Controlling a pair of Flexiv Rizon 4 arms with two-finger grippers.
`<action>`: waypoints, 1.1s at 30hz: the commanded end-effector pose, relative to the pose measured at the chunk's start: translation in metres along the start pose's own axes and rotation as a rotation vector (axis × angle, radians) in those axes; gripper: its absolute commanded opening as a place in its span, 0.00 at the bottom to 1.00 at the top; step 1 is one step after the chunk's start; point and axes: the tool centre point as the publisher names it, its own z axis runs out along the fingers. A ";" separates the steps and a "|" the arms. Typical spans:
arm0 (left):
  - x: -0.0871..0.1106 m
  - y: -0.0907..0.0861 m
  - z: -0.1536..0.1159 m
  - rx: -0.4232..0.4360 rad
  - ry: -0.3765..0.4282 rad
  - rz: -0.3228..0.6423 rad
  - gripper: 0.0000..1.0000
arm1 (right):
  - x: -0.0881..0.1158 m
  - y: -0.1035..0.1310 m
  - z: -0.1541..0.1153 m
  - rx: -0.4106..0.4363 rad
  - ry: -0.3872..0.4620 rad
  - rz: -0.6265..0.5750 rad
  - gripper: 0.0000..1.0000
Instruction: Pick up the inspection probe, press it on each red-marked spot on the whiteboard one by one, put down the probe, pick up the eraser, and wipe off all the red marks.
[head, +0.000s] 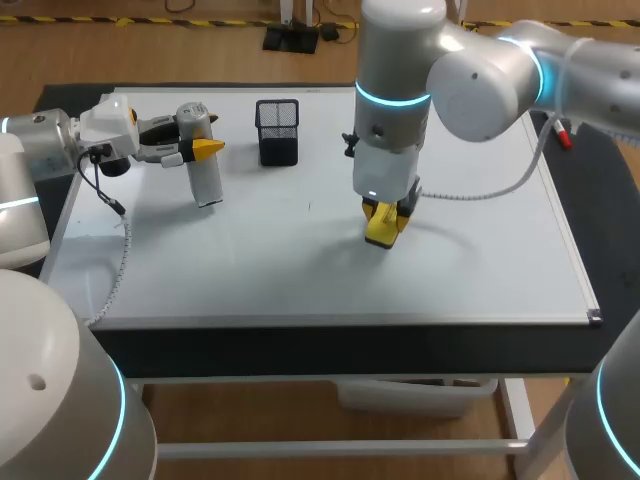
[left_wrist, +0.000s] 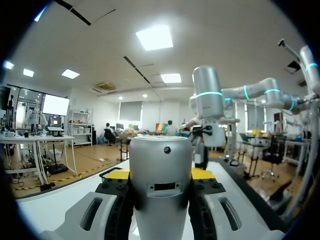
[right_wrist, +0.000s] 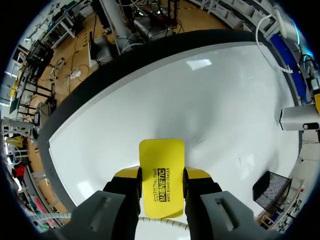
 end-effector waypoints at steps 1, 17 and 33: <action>0.000 -0.001 0.000 0.001 0.000 0.001 0.00 | 0.001 -0.010 -0.016 0.012 0.008 -0.004 0.00; 0.000 -0.001 0.000 0.001 0.000 0.001 0.00 | -0.001 -0.026 -0.016 -0.001 0.019 0.028 0.00; 0.000 -0.001 0.000 0.001 0.000 0.001 0.00 | -0.004 -0.031 -0.017 0.004 0.025 0.015 0.00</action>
